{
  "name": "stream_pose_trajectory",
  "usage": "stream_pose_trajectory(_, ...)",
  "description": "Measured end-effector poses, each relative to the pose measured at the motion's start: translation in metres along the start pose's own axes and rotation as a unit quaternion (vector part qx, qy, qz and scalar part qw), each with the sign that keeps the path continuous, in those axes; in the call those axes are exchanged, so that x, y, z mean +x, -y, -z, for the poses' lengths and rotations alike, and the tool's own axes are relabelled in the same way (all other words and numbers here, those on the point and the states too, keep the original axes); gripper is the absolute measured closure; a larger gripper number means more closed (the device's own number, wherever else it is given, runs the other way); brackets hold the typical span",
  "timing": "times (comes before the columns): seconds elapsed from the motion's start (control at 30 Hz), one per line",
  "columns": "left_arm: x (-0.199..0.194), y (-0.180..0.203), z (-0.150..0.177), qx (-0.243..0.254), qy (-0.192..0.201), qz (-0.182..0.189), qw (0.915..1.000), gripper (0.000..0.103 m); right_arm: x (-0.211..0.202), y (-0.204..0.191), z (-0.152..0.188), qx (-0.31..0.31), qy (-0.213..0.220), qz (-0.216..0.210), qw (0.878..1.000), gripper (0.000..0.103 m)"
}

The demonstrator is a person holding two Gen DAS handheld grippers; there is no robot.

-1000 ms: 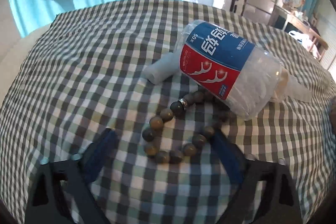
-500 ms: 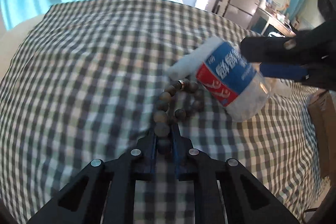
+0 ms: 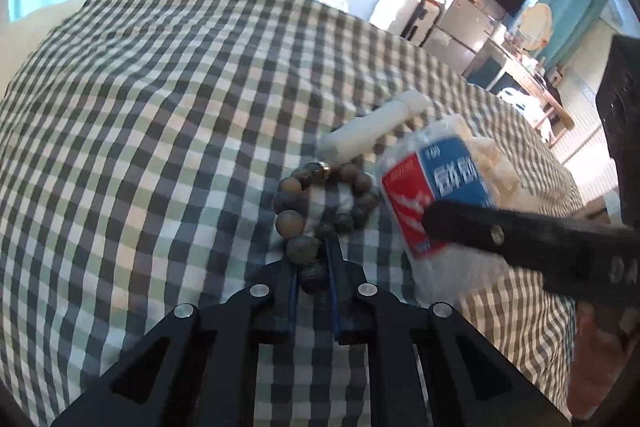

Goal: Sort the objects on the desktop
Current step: 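Grasp the dental floss bottle with the right tool while the left tool grasps the bead bracelet, then carry the floss bottle and bracelet into the cardboard box and release both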

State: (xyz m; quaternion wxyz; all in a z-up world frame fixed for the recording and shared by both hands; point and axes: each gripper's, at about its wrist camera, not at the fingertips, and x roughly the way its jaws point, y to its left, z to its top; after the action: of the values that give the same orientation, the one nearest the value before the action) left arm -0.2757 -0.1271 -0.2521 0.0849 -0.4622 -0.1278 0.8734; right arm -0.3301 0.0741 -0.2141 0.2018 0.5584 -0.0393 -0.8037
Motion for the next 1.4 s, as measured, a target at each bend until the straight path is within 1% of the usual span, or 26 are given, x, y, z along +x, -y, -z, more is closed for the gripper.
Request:
stream_pose_trajectory(0.07,-0.011,0.006,0.000,0.013,0.013,-0.003,0.9998,0.092,-0.015,0.003,0.017,0.011,0.009,-0.012,1.000,0.041)
stream_pose_trajectory(0.17,-0.038,0.015,0.003,0.024,0.038,-0.004,0.9990,0.092,-0.039,0.010,0.034,0.040,0.026,-0.029,0.998,0.041)
stream_pose_trajectory(0.3,-0.083,0.028,0.004,0.018,0.065,0.004,0.9977,0.092,-0.075,0.020,0.058,0.069,0.051,-0.024,0.996,0.040)
stream_pose_trajectory(0.37,-0.092,0.046,0.000,0.021,0.072,0.001,0.9972,0.092,-0.096,0.021,0.071,0.076,0.061,-0.023,0.995,0.040)
stream_pose_trajectory(0.47,-0.115,0.068,0.000,0.028,0.064,0.007,0.9975,0.092,-0.128,0.019,0.086,0.069,0.077,-0.017,0.994,0.040)
stream_pose_trajectory(0.53,-0.136,0.087,0.001,0.053,0.075,-0.003,0.9958,0.092,-0.146,0.016,0.094,0.069,0.089,-0.020,0.993,0.040)
stream_pose_trajectory(0.6,-0.157,0.103,0.007,0.071,0.089,0.000,0.9935,0.092,-0.169,0.014,0.104,0.071,0.105,-0.025,0.992,0.040)
stream_pose_trajectory(0.7,-0.183,0.126,0.011,0.085,0.102,-0.002,0.9912,0.092,-0.199,0.007,0.116,0.061,0.125,-0.007,0.990,0.041)
stream_pose_trajectory(0.87,-0.214,0.168,0.013,0.112,0.101,-0.019,0.9884,0.092,-0.253,0.004,0.141,0.049,0.147,0.017,0.988,0.040)
stream_pose_trajectory(1.0,-0.235,0.202,0.015,0.133,0.104,-0.027,0.9853,0.092,-0.288,0.003,0.155,0.057,0.167,0.022,0.984,0.040)
stream_pose_trajectory(1.07,-0.247,0.214,0.019,0.140,0.112,-0.031,0.9832,0.092,-0.305,0.003,0.161,0.058,0.180,0.027,0.982,0.040)
stream_pose_trajectory(1.17,-0.261,0.232,0.023,0.151,0.124,-0.026,0.9804,0.092,-0.328,0.009,0.171,0.065,0.196,0.027,0.978,0.040)
stream_pose_trajectory(1.23,-0.269,0.248,0.025,0.154,0.130,-0.015,0.9793,0.092,-0.343,0.018,0.177,0.070,0.205,0.034,0.976,0.040)
stream_pose_trajectory(1.3,-0.276,0.268,0.025,0.165,0.133,0.003,0.9773,0.092,-0.355,0.028,0.183,0.072,0.209,0.052,0.974,0.040)
stream_pose_trajectory(1.37,-0.280,0.287,0.025,0.176,0.140,0.009,0.9743,0.092,-0.370,0.040,0.189,0.076,0.215,0.072,0.971,0.040)
stream_pose_trajectory(1.4,-0.281,0.298,0.025,0.183,0.140,0.020,0.9730,0.092,-0.378,0.048,0.192,0.081,0.220,0.078,0.969,0.040)
